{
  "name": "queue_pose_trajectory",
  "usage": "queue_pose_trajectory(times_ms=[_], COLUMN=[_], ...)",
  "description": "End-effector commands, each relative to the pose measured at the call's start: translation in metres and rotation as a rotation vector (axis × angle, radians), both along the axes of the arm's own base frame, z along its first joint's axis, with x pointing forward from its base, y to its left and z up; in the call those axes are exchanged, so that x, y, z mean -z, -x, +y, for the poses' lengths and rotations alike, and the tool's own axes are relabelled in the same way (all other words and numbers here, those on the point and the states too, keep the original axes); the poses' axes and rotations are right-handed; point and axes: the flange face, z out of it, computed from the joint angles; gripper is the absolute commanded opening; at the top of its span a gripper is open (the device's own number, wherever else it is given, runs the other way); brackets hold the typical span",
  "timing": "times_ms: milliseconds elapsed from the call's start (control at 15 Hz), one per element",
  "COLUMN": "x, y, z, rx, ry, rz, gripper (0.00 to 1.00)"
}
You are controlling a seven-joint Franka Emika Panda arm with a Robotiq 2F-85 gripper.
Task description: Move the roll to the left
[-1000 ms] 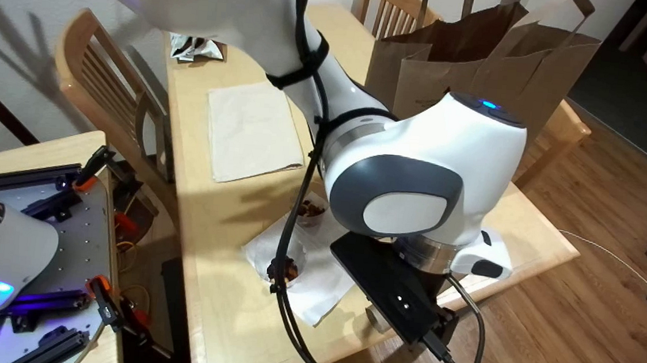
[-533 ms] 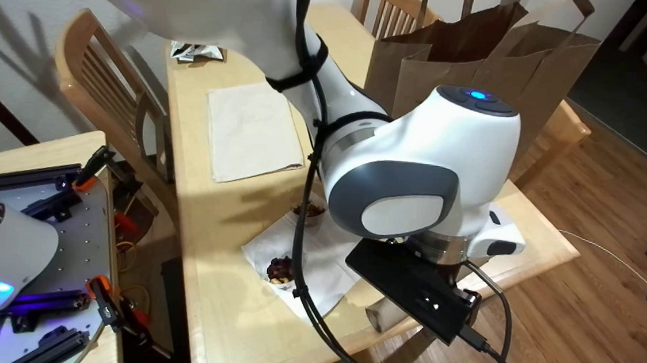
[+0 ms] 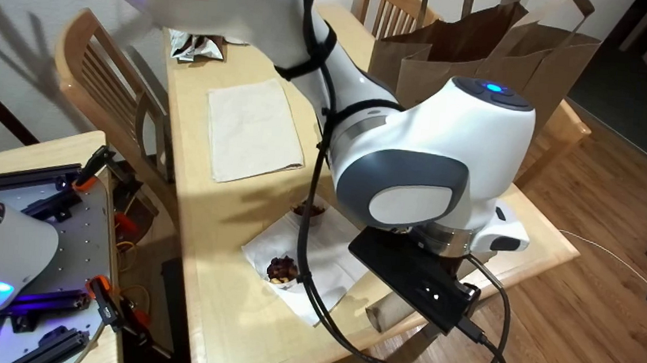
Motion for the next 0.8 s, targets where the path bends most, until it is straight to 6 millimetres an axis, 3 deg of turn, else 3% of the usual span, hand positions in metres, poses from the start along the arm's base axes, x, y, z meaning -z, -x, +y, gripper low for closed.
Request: queue_pose_trajectory(times_ms=[0,400,733], x=[-0.007,0.000,0.024], y=[-0.013,-0.018,-0.019], z=[0.004,-0.011,-0.020], rx=[-0.011,-0.008,-0.030], ry=[-0.099,-0.078,-0.102], rz=[0.022,0.049,0.060], gripper=[1.00,1.00,1.00])
